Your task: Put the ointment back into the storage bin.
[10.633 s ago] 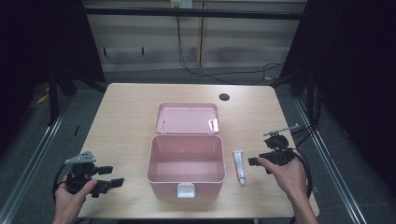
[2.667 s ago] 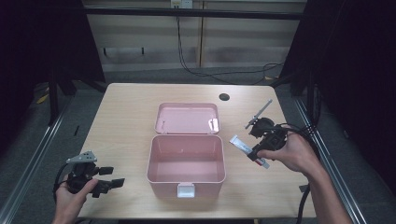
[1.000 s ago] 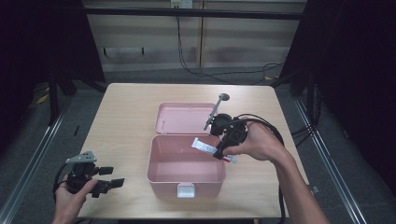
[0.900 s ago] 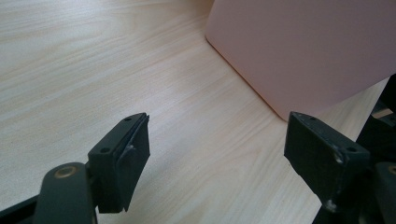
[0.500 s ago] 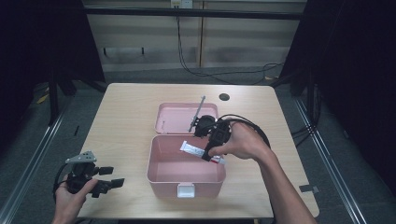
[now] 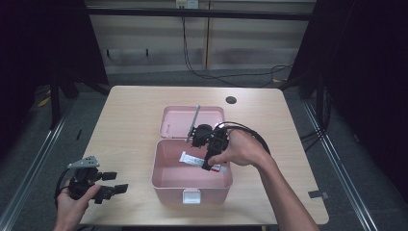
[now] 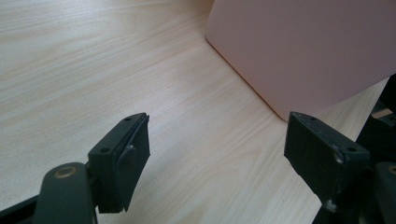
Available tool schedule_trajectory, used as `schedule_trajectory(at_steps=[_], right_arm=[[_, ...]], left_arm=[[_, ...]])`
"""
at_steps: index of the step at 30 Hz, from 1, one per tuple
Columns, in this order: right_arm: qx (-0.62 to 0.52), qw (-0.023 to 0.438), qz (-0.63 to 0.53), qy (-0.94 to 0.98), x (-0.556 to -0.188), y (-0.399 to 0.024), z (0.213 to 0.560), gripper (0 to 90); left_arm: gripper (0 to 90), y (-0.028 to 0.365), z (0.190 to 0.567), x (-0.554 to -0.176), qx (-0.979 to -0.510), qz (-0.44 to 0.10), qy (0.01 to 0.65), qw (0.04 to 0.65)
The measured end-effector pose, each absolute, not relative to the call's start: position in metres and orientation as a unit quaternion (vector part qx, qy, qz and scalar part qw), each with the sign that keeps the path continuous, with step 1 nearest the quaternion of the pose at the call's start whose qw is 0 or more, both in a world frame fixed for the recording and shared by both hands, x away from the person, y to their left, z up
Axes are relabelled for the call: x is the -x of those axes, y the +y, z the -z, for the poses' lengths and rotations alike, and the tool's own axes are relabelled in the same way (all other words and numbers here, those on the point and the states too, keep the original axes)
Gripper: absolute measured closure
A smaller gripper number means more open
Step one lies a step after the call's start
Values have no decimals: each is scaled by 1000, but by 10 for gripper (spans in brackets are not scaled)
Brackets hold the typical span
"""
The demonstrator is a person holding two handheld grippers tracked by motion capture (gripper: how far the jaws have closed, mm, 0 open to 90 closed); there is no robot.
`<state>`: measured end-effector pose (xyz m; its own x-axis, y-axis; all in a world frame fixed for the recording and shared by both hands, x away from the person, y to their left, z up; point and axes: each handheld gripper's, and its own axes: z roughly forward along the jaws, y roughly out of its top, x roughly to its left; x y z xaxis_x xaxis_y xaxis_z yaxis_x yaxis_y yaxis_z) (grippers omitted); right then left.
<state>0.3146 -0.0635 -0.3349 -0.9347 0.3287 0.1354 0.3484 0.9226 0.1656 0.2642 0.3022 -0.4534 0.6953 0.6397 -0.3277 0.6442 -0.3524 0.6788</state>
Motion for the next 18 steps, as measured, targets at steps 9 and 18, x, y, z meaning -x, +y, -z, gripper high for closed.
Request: schedule_trajectory(at_steps=[9, 18], right_arm=[[156, 54, 89, -982, -315, -54, 343, 716], [138, 69, 78, -985, -315, -45, 356, 716]], left_arm=[[222, 302, 453, -264, -822, 4, 390, 414], [222, 302, 453, -264, -823, 5, 390, 413]])
